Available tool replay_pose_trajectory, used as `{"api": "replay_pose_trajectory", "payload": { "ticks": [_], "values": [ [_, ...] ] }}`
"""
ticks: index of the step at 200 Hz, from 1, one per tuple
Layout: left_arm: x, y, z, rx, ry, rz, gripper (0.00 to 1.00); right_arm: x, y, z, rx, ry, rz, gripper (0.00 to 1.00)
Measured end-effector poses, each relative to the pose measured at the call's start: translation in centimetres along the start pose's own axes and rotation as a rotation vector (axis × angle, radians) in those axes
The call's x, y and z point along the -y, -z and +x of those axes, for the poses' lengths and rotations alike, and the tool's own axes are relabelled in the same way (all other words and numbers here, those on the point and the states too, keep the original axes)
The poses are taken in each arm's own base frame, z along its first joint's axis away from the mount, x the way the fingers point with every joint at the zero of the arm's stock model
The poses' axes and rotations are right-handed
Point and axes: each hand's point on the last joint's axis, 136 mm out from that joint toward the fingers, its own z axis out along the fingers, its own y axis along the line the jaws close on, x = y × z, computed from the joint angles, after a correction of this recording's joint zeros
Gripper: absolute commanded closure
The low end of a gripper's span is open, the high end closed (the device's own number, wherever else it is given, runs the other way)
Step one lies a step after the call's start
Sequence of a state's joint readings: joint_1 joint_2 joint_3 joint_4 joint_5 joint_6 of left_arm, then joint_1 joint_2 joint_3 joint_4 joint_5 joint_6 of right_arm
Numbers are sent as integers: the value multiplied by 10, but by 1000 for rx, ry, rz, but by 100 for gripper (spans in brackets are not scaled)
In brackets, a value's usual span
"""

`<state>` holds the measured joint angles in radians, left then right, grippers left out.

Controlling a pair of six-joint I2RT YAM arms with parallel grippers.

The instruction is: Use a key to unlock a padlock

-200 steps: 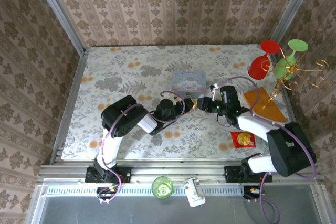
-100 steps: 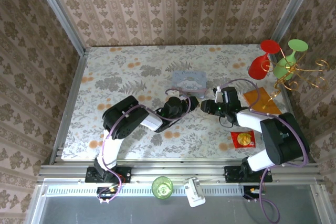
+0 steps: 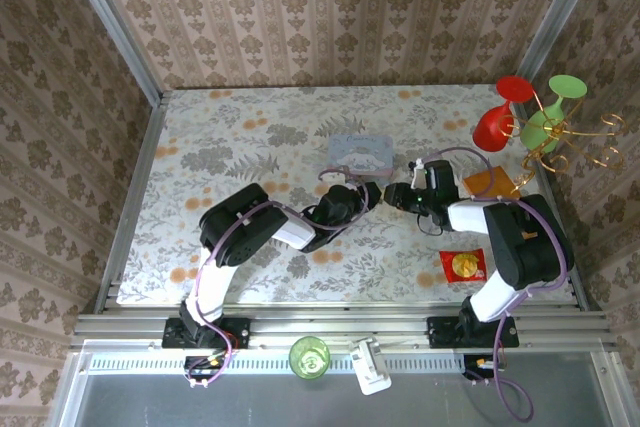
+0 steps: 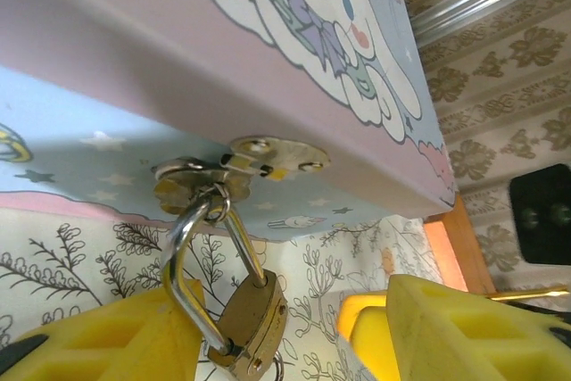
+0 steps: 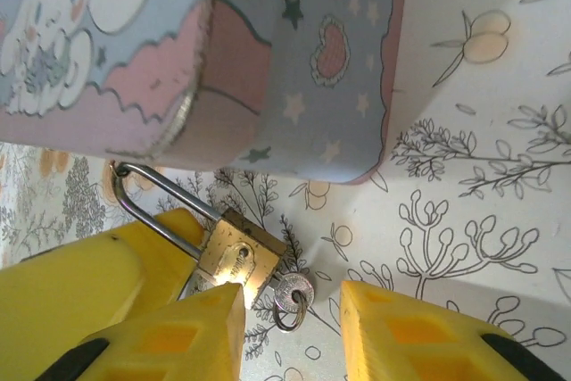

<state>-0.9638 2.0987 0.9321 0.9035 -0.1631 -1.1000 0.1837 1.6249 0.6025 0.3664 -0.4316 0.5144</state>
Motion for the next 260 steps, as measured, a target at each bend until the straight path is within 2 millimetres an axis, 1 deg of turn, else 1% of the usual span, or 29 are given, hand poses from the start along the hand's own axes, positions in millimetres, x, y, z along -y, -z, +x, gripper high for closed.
{"api": "replay_pose_trajectory", "payload": {
  "ticks": [17, 27, 41, 62, 109, 121, 141, 178, 232, 249, 260],
  "values": [
    [0, -3, 0, 5, -1, -24, 45, -4, 0, -9, 12, 19, -2, 73],
    [-1, -5, -1, 10, 19, -35, 46, -7, -1, -14, 21, 24, -5, 73],
    [-1, -8, -3, 22, 32, -46, 47, -5, -4, -16, 20, 21, -4, 75],
    [-1, -9, -1, 39, 21, -75, 50, 0, -9, -11, 2, 4, 6, 82],
    [-6, -11, -1, 66, 27, -98, 58, 8, -20, -2, -22, -19, 6, 83],
    [-6, -11, -1, 69, 32, -96, 58, 8, -23, 1, -33, -22, 0, 83],
    [-5, -12, -2, 76, 40, -83, 56, 5, -26, 2, -29, -13, -8, 83],
    [-3, -15, -4, 87, 57, -62, 56, -3, -34, 1, -11, -6, -53, 83],
    [-2, -16, -5, 81, 86, -32, 57, -8, -32, 2, 21, -39, -106, 84],
    [-2, -16, -4, 74, 91, -25, 63, -10, -31, 5, 18, -68, -128, 85],
    [-4, -16, -4, 72, 96, -23, 72, -11, -29, 8, 18, -88, -146, 85]
  ]
}}
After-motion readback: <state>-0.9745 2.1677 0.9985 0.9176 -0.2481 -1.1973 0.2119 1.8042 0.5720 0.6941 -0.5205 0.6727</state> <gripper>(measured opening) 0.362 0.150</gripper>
